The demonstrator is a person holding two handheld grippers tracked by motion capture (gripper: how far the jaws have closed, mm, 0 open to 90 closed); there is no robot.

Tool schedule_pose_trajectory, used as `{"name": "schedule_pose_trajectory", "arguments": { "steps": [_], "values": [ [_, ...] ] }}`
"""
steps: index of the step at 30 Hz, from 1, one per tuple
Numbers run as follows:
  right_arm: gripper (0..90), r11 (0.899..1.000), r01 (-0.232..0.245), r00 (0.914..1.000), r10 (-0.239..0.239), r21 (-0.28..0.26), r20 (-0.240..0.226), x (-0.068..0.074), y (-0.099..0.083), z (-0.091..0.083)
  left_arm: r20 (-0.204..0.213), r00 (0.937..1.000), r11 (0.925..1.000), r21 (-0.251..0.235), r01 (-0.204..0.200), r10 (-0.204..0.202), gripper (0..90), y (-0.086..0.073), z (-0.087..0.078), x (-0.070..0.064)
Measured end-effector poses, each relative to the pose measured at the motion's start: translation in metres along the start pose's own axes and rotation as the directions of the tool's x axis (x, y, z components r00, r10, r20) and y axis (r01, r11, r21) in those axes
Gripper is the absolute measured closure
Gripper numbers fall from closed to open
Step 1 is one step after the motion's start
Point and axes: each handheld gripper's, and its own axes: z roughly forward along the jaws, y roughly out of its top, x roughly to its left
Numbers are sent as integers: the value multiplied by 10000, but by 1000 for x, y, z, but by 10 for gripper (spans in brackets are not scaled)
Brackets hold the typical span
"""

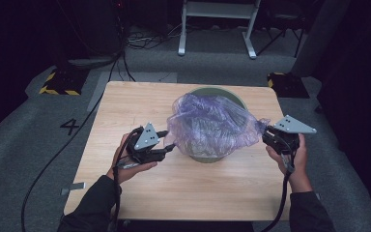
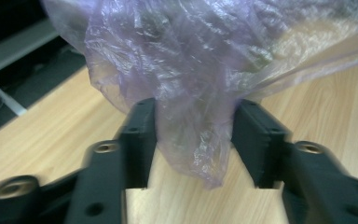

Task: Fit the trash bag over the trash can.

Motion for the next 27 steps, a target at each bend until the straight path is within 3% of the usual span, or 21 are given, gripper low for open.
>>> {"name": "schedule_pose_trajectory", "arguments": {
  "steps": [1, 2, 4, 6, 7, 8, 9, 10, 13, 14, 15, 17, 18, 20, 22, 23, 25, 26, 27],
  "values": [
    [850, 10000, 0, 10000, 0, 0, 0, 0, 0, 0, 237, 9997, 9999, 61, -114, 112, 566, -2, 3, 1],
    [856, 10000, -79, 9999, 79, -29, -89, -1, -2, 0, 225, 9995, 9996, 157, -245, 241, 700, -3, 5, 1],
    [856, 9998, -181, 9994, 181, 7, -287, -2, -7, 2, 246, 9993, 9988, 405, -290, 280, 807, -7, 10, 3],
    [827, 9998, -183, 9989, 185, 57, -421, -3, -11, 2, 188, 9995, 9985, 480, -258, 249, 847, -10, 12, 3],
    [764, 9999, -130, 9984, 134, 61, -541, -3, -13, 2, 156, 9996, 9985, 496, -244, 237, 844, -11, 12, 5],
    [672, 10000, -21, 9970, 21, -10, -770, -2, -15, 1, 113, 9999, 9991, 413, -70, 65, 814, -12, 12, 5],
    [524, 9991, 388, 9940, -400, -139, -1019, 2, -18, -4, 28, 10000, 9994, 340, -48, 47, 746, -13, 10, 5],
    [524, 9991, 388, 9940, -400, -139, -1019, 2, -18, -4, -32, 10000, 9997, 226, 44, -43, 746, -13, 7, 5],
    [330, 9938, 1100, 9923, -1106, -132, -553, 11, -17, -15, -41, 9998, 9996, -193, 218, -219, 522, -13, -1, 2],
    [273, 9885, 1492, 9886, -1496, -232, -175, 15, -16, -22, -22, 9997, 9992, -341, 222, -223, 400, -14, -4, 0],
    [273, 9885, 1492, 9886, -1496, -232, -175, 15, -16, -22, 74, 9997, 9986, -481, 236, -233, 400, -14, -6, -2],
    [254, 9826, 1778, 9840, -1782, -540, -12, 19, -13, -31, 224, 9992, 9982, -501, 332, -321, 242, -15, -8, -7],
    [234, 9743, 2118, 9773, -2108, -773, 210, 23, -10, -39, 247, 9994, 9986, -467, 243, -231, 149, -15, -8, -9],
    [233, 9699, 2272, 9738, -2257, -875, 271, 25, -9, -42, 245, 9997, 9990, -437, 27, -16, 146, -15, -8, -14],
    [227, 9577, 2651, 9642, -2622, -1118, 408, 28, -4, -51, 282, 9996, 9992, -392, -90, 102, 151, -13, -7, -15],
    [227, 9577, 2651, 9642, -2622, -1118, 408, 28, -4, -51, 198, 9997, 9992, -373, -157, 164, 151, -11, -7, -15],
    [230, 9494, 2908, 9568, -2886, -1191, 351, 30, 0, -54, 98, 9987, 9981, -351, -503, 507, 162, -7, -6, -14],
    [229, 9439, 3082, 9513, -3051, -1187, 445, 30, 2, -55, -132, 9972, 9968, -289, -743, 740, 204, -4, -6, -14],
    [256, 9353, 3210, 9470, -3180, -1490, 442, 31, 6, -58, -299, 9940, 9943, -161, -1054, 1049, 413, -1, -5, -13]
  ]
}}
